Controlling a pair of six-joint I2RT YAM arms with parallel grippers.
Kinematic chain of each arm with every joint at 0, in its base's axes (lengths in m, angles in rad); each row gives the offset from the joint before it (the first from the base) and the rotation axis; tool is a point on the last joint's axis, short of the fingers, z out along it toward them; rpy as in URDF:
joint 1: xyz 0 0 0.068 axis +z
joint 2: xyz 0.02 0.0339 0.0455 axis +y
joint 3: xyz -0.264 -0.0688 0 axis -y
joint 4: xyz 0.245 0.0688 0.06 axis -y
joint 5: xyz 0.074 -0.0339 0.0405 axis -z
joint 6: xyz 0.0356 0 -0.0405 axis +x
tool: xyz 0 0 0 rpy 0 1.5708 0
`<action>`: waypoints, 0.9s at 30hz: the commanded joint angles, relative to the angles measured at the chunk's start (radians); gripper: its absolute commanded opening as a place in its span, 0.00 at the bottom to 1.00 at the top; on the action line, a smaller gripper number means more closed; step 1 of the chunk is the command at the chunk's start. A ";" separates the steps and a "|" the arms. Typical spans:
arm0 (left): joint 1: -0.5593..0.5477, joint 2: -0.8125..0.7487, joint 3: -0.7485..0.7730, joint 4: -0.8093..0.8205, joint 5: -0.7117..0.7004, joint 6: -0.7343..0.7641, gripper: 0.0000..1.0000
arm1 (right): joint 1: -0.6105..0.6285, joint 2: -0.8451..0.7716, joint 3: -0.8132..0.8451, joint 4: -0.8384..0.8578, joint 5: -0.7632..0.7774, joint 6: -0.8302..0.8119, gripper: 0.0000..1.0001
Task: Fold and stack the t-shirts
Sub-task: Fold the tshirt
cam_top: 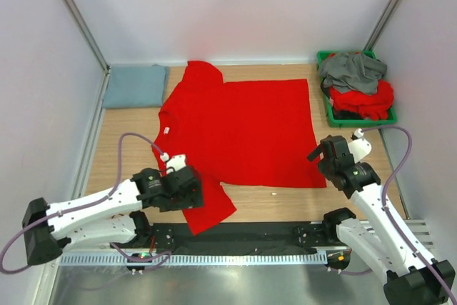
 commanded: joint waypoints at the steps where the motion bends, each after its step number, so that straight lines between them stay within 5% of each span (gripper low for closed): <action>1: -0.104 0.046 -0.028 -0.007 -0.083 -0.207 0.89 | -0.002 0.024 0.073 0.048 -0.032 -0.078 1.00; 14: -0.374 0.144 -0.155 0.180 -0.051 -0.468 0.66 | -0.002 0.017 0.051 0.118 -0.146 -0.178 1.00; 23: -0.416 0.201 -0.202 0.266 -0.061 -0.527 0.48 | -0.004 0.040 0.045 0.118 -0.157 -0.180 1.00; 26: -0.416 0.195 -0.217 0.284 -0.075 -0.528 0.32 | -0.002 0.038 0.044 0.115 -0.158 -0.180 1.00; 27: -0.416 0.190 -0.220 0.284 -0.080 -0.528 0.20 | -0.002 0.038 0.044 0.114 -0.157 -0.180 1.00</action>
